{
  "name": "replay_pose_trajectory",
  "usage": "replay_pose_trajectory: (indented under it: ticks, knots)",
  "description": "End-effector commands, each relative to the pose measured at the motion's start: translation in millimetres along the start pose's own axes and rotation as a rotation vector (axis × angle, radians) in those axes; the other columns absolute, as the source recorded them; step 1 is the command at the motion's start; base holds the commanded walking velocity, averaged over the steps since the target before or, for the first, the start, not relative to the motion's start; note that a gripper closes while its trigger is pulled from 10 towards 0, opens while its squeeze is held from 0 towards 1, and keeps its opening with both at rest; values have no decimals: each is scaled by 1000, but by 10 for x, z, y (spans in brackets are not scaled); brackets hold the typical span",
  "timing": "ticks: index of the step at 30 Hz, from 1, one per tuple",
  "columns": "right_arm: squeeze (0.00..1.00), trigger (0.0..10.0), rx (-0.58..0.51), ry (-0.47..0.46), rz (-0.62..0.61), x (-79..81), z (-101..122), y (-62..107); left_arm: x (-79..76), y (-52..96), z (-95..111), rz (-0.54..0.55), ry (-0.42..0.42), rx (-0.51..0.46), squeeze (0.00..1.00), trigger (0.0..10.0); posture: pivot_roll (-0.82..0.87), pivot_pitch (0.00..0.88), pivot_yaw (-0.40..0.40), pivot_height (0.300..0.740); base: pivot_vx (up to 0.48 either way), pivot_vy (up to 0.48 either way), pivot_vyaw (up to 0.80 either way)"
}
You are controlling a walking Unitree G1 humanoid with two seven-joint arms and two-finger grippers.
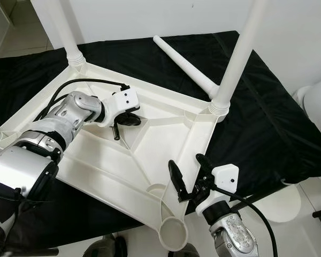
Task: Building children table
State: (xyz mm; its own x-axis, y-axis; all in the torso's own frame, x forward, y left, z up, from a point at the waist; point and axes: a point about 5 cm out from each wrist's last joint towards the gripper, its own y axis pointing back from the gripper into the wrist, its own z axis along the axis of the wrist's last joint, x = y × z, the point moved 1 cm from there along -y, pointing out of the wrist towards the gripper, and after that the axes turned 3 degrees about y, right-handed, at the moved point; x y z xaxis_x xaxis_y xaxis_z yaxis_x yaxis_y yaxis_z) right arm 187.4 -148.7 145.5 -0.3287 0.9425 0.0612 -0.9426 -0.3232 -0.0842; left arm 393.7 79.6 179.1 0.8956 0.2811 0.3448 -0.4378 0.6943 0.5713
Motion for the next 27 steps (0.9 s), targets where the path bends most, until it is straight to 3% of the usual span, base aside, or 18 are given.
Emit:
replay_pose_trajectory:
  ticks: [1,4,5,6,7,12,13,18,19,20,21,27]
  knots:
    - [0,10000,-5,4,-3,0,18,16,-26,43,-252,2,56,69,0,0,-92,122,67,740,0,0,0]
    - [0,10000,-6,7,1,-3,20,6,-15,70,-286,8,59,75,0,0,-83,121,54,740,0,0,0]
    - [0,10000,-6,7,11,3,20,-11,8,105,-321,28,65,77,0,3333,-81,119,50,740,0,0,0]
    - [0,10000,-6,7,17,6,21,-21,25,128,-342,42,70,79,0,3333,-80,120,48,740,0,0,0]
    - [0,10000,-7,7,20,7,22,-31,31,144,-344,45,76,65,0,10000,-79,119,47,740,0,0,0]
    - [0,10000,-10,9,19,-3,28,-45,30,167,-328,35,104,17,0,10000,-77,118,39,740,0,0,0]
    - [0,10000,-11,10,20,-10,31,-49,33,179,-324,34,111,5,1000,10000,-74,115,31,740,0,0,0]
    - [0,10000,-17,15,25,-29,45,-75,76,241,-313,60,103,-13,1000,10000,-69,110,23,740,0,0,0]
    - [0,10000,-18,16,30,-28,49,-87,90,267,-293,64,95,-23,510,10000,-66,108,18,740,0,0,0]
    - [0,10000,-19,15,32,-29,50,-90,92,277,-286,61,94,-28,510,10000,-66,108,18,740,0,0,0]
    - [0,10000,-20,16,34,-30,51,-95,94,288,-275,61,88,-34,0,10000,-64,107,13,740,0,0,0]
    - [0,10000,-21,15,38,-35,52,-106,105,312,-225,68,87,-64,0,10000,-61,107,9,740,0,0,0]
